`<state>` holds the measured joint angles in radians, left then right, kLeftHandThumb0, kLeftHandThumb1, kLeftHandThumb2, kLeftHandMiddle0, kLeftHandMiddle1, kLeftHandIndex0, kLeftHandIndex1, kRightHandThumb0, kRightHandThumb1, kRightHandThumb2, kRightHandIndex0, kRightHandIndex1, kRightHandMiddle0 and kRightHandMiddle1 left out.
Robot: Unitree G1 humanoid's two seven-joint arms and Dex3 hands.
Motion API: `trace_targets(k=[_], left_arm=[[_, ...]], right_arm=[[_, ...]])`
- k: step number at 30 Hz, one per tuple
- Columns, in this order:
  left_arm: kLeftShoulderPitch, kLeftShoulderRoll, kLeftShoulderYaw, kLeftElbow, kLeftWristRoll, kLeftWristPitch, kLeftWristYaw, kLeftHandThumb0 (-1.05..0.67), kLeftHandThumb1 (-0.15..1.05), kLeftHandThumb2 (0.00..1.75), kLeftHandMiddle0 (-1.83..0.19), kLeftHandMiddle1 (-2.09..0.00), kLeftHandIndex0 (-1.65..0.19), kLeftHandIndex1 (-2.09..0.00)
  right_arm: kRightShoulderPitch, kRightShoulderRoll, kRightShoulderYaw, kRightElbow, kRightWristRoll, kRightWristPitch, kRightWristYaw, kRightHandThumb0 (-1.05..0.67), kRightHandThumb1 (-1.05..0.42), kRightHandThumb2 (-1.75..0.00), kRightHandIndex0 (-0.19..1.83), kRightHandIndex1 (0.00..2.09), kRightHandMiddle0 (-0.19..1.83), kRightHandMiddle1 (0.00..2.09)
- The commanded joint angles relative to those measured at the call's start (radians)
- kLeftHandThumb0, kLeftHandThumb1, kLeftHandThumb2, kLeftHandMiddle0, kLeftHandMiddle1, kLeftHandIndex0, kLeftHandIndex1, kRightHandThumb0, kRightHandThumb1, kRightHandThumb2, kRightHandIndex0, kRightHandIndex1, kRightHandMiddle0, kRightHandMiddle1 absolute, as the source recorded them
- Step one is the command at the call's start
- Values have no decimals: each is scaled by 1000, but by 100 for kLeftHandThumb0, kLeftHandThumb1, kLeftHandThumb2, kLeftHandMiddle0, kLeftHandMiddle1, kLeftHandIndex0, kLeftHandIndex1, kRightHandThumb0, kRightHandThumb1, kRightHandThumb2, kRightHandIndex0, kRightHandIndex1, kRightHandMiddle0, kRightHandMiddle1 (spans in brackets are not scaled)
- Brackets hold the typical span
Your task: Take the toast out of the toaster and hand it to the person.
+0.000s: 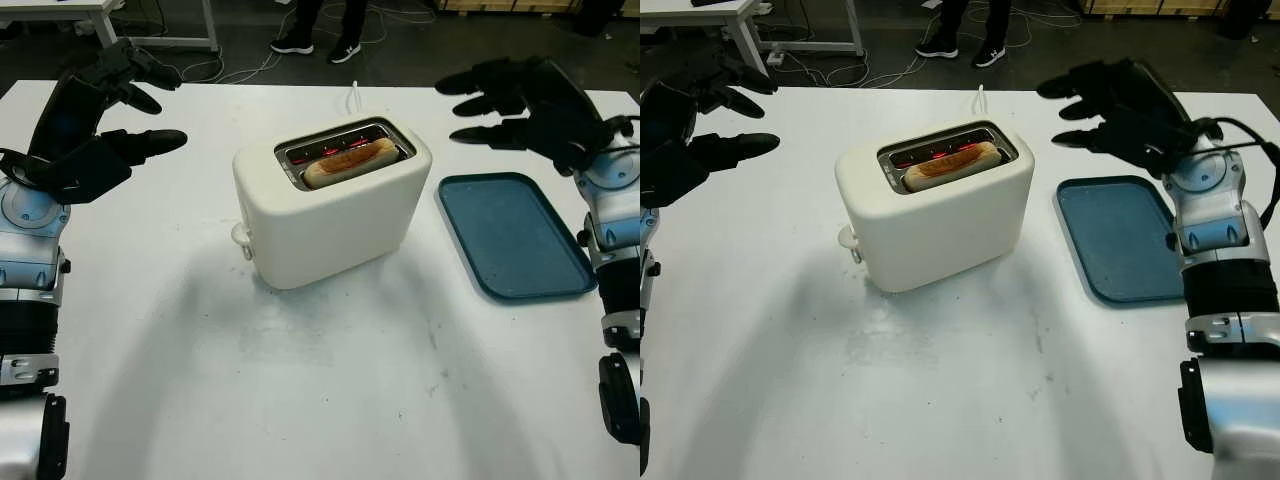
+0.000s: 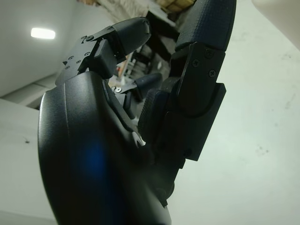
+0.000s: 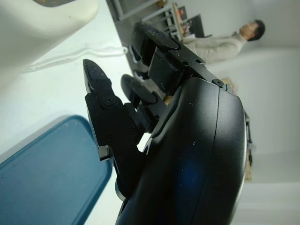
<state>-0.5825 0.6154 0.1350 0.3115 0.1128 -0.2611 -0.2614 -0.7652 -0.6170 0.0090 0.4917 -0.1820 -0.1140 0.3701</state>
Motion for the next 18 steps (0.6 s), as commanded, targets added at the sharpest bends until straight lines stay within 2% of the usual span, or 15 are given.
trace_targets(k=[1,18], left_arm=[[6,1,1,-6,-8,-9,-5,-99,92,2,-32,-129,-29,-114],[22,-4,9,-18,-12,25,6,-100,92,3,-29,-130,-26,-116]], right_arm=[[8,-3,-4,-13,3,3,2,-19,-83,-1,77,17,77,0],[2,8,-15,-25,16,7,2,-25,-82,0,78,14,77,1]])
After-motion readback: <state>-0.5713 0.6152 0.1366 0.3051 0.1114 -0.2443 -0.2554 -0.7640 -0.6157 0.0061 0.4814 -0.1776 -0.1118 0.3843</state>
